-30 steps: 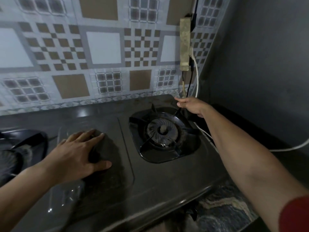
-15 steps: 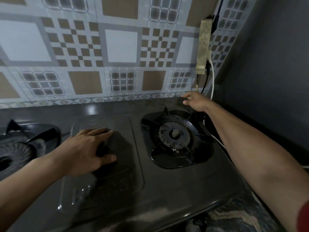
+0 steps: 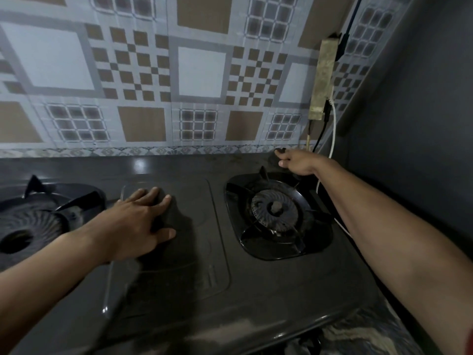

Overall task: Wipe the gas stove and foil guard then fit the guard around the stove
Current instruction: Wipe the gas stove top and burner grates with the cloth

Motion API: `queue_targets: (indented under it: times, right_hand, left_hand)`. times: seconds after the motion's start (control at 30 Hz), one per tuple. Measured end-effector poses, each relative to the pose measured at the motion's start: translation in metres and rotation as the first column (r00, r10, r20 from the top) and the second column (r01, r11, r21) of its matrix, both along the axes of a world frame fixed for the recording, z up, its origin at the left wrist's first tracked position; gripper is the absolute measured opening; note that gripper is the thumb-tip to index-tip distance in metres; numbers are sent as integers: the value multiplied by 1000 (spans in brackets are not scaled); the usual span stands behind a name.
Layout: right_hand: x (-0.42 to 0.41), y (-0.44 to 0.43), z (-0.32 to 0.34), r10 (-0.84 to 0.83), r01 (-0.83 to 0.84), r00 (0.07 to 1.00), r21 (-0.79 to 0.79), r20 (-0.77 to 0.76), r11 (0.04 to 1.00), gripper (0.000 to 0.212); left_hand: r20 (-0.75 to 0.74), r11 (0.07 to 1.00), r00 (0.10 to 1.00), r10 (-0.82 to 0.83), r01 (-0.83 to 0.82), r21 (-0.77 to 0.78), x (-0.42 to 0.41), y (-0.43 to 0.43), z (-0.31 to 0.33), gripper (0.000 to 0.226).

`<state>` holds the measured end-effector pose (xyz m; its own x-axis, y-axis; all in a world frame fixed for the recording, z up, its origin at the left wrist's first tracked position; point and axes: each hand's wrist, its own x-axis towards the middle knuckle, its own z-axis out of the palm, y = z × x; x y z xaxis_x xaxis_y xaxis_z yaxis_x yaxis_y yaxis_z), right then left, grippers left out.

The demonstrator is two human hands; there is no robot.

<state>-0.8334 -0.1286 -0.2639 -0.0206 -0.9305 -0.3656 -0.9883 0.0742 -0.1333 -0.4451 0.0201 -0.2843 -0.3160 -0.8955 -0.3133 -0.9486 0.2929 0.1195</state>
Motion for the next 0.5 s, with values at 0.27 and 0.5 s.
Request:
queue_targets:
  times: [0.27, 0.5]
  right_hand:
    - [57, -17, 12, 141, -150, 982, 65, 122, 987, 52]
    - [127, -27, 16, 248, -258, 966, 168, 76, 951, 60]
  left_hand:
    - [27, 999, 1000, -17, 16, 36, -1, -2, -3, 87]
    - [21, 999, 1000, -23, 22, 40, 1, -4, -5, 86]
